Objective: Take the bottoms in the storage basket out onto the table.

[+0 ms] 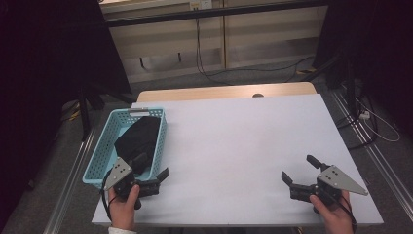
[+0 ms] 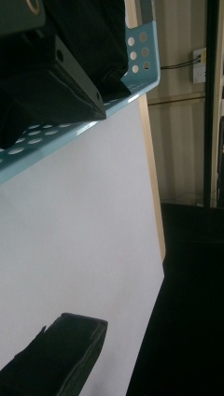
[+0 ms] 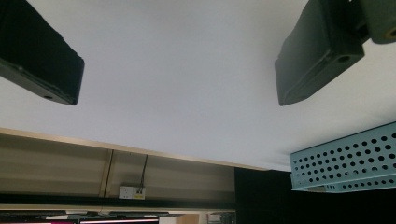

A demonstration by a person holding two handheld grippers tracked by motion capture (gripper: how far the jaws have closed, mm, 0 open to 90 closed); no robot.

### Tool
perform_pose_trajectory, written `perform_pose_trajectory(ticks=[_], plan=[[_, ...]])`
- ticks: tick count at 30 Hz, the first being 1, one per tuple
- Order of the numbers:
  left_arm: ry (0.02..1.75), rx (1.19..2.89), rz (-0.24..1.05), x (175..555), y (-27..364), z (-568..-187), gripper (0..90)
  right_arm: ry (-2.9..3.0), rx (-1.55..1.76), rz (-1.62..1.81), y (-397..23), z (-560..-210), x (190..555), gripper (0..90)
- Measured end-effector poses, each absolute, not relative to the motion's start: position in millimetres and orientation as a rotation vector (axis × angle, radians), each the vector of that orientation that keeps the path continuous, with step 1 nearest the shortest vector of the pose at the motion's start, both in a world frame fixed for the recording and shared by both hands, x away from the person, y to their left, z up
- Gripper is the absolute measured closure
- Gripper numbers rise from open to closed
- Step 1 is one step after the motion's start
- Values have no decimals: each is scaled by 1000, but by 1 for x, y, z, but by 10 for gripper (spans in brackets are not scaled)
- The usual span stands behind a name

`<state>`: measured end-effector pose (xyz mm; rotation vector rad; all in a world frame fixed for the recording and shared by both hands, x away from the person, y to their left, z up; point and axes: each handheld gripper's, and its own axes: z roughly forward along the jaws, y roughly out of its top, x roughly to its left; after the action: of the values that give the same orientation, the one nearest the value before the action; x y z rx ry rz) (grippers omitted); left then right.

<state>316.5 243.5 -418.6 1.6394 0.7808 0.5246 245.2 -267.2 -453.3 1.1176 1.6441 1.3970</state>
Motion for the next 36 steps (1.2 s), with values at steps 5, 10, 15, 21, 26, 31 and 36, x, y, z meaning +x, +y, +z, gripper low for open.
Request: perform_pose_trajectory(ticks=[5,10,15,21,26,31,36], plan=[[780,1633,525,317,242,-418,21,1655,1106,1403,-267,-453,244,8],[769,1644,522,317,241,-418,21,1649,1111,1409,-268,-452,244,8],[768,1639,523,317,241,-415,20,1653,1110,1415,-266,-452,244,8],[792,1603,516,319,243,-409,22,1655,1108,1410,-267,-453,243,8],[812,1581,534,323,251,-397,22,1644,1115,1410,-269,-453,243,8],[814,1580,557,332,256,-381,21,1644,1118,1409,-270,-453,243,8],[821,1571,586,344,259,-367,23,1637,1127,1419,-270,-453,242,8]])
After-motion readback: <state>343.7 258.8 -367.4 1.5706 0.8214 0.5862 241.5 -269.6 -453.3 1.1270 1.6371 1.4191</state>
